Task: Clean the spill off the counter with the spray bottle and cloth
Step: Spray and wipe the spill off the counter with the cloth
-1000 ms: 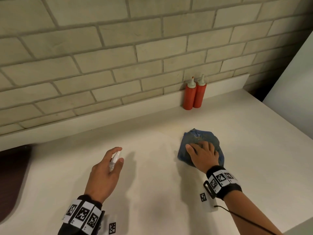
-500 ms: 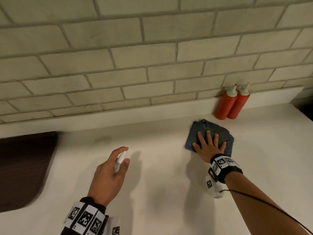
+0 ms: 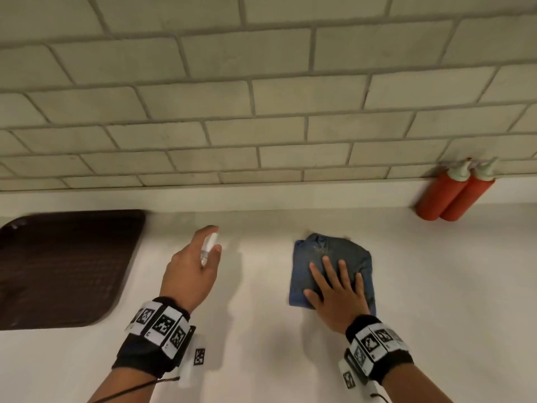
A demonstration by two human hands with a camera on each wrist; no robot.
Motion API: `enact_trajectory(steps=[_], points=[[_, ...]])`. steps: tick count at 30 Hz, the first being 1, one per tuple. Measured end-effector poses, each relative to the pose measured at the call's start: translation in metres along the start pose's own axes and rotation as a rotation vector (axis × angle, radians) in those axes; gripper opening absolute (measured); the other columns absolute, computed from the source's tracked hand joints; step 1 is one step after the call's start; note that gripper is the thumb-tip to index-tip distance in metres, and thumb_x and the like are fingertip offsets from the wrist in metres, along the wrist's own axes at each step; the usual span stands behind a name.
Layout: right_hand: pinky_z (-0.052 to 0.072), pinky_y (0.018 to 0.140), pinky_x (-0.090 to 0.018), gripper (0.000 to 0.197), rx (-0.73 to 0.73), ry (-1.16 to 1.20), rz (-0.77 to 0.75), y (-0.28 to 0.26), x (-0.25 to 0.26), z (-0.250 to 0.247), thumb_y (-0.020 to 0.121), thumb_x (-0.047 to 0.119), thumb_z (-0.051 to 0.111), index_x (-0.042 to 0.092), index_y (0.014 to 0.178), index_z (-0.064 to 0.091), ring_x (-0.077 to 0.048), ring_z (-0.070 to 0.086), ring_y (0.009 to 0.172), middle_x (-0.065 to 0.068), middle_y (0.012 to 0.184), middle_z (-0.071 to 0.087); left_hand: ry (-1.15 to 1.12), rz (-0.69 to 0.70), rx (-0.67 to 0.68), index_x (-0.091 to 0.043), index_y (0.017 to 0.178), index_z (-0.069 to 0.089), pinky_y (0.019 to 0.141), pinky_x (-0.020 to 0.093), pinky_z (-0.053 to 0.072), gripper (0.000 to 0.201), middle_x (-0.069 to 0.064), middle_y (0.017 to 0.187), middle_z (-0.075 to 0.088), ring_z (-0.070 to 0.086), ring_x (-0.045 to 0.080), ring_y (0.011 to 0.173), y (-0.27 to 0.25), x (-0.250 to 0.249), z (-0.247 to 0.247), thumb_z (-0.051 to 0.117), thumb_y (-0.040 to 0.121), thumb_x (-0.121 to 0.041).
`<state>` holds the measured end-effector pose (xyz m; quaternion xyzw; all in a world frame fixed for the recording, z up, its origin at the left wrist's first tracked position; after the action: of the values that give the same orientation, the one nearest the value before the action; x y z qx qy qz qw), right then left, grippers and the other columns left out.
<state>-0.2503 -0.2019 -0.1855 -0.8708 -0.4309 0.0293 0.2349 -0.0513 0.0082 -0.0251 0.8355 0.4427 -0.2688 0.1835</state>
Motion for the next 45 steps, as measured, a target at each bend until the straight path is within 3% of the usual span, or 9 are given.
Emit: enact_trajectory(steps=[5,10,14,18,23,31,37,41,45], points=[[-0.007,0.114,-0.062,0.069,0.007,0.081,0.126,0.059,-0.008,-0.035,0.095,0.066,0.015,0.039,0.152,-0.012,-0.033,-0.020,0.146,0.003,0.161,-0.022,0.013,0.017,0.035,-0.040,0.136,0.044,0.077,0.030,0.046,0.038,0.001,0.103,0.068,0.065,0.022,0.097,-0.006,0.007,-0.004,0.048,0.098,-0.038],[-0.009,0.112,-0.066,0.068,0.032,0.045,0.045,0.109,0.069,-0.053,0.096,0.063,0.017,0.037,0.153,-0.009,-0.037,-0.020,0.145,0.000,0.161,-0.021,0.016,0.013,0.030,-0.042,0.136,0.043,0.076,0.029,0.044,0.038,-0.002,0.108,0.070,0.065,0.018,0.100,-0.019,0.037,-0.022,0.046,0.098,-0.042],[-0.012,0.112,-0.064,0.067,0.042,-0.010,-0.133,0.087,0.153,-0.026,0.096,0.063,0.015,0.037,0.153,-0.009,-0.034,-0.022,0.145,0.002,0.160,-0.022,0.022,-0.004,0.011,-0.040,0.136,0.045,0.077,0.031,0.047,0.038,-0.002,0.107,0.069,0.064,0.017,0.097,-0.020,0.066,-0.046,0.048,0.098,-0.039],[-0.012,0.113,-0.062,0.089,0.066,-0.068,-0.193,0.034,0.190,0.015,0.069,0.071,-0.014,0.037,0.152,-0.013,-0.032,-0.024,0.145,0.002,0.159,-0.025,0.009,-0.023,-0.005,-0.038,0.136,0.046,0.077,0.029,0.042,0.038,-0.003,0.107,0.066,0.054,0.011,0.089,-0.016,0.091,-0.069,0.050,0.098,-0.035],[-0.008,0.115,-0.060,0.069,0.046,0.010,-0.062,0.039,0.178,0.007,0.094,0.067,0.015,0.039,0.152,-0.010,-0.030,-0.021,0.146,0.006,0.160,-0.022,-0.007,-0.018,-0.004,-0.042,0.135,0.044,0.075,0.031,0.044,0.038,-0.008,0.102,0.061,0.057,0.015,0.085,-0.012,0.121,-0.090,0.049,0.098,-0.036],[-0.008,0.113,-0.065,0.066,0.004,0.028,0.014,0.122,0.230,-0.031,0.097,0.062,0.018,0.038,0.153,-0.006,-0.035,-0.019,0.146,0.001,0.161,-0.019,-0.010,-0.011,0.033,-0.039,0.136,0.044,0.066,0.031,0.043,0.038,-0.007,0.085,0.057,0.054,0.014,0.071,-0.020,0.163,-0.106,0.047,0.099,-0.037],[-0.012,0.114,-0.060,0.066,0.003,-0.012,-0.148,0.043,0.294,0.025,0.095,0.064,0.011,0.038,0.152,-0.010,-0.029,-0.023,0.146,0.005,0.160,-0.023,-0.033,-0.002,0.069,-0.037,0.130,0.041,0.070,0.037,0.053,0.030,-0.004,0.082,0.060,0.060,0.017,0.070,-0.008,0.183,-0.113,0.044,0.100,-0.035],[-0.011,0.115,-0.057,0.091,0.019,-0.016,-0.081,-0.032,0.281,0.055,0.066,0.075,-0.028,0.041,0.149,-0.016,-0.027,-0.020,0.147,0.008,0.159,-0.023,-0.001,0.013,0.068,-0.034,0.121,0.043,0.067,0.039,0.054,0.022,-0.007,0.075,0.059,0.060,0.016,0.064,-0.008,0.189,-0.115,0.044,0.100,-0.031],[-0.006,0.117,-0.057,0.076,0.002,0.017,0.083,-0.046,0.226,0.055,0.081,0.072,-0.009,0.041,0.150,-0.016,-0.025,-0.019,0.147,0.010,0.156,-0.026,-0.016,0.042,0.092,-0.033,0.124,0.044,0.073,0.040,0.054,0.024,-0.007,0.078,0.060,0.062,0.019,0.072,-0.013,0.190,-0.113,0.044,0.100,-0.032]])
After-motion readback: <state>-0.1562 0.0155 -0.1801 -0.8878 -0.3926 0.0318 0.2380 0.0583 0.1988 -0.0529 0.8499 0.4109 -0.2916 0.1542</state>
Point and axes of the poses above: each hand's wrist, its own y-axis towards the middle knuckle, its own z-axis out of the palm, x = y × z, the point moved 9 cm from there along y, towards the middle knuckle
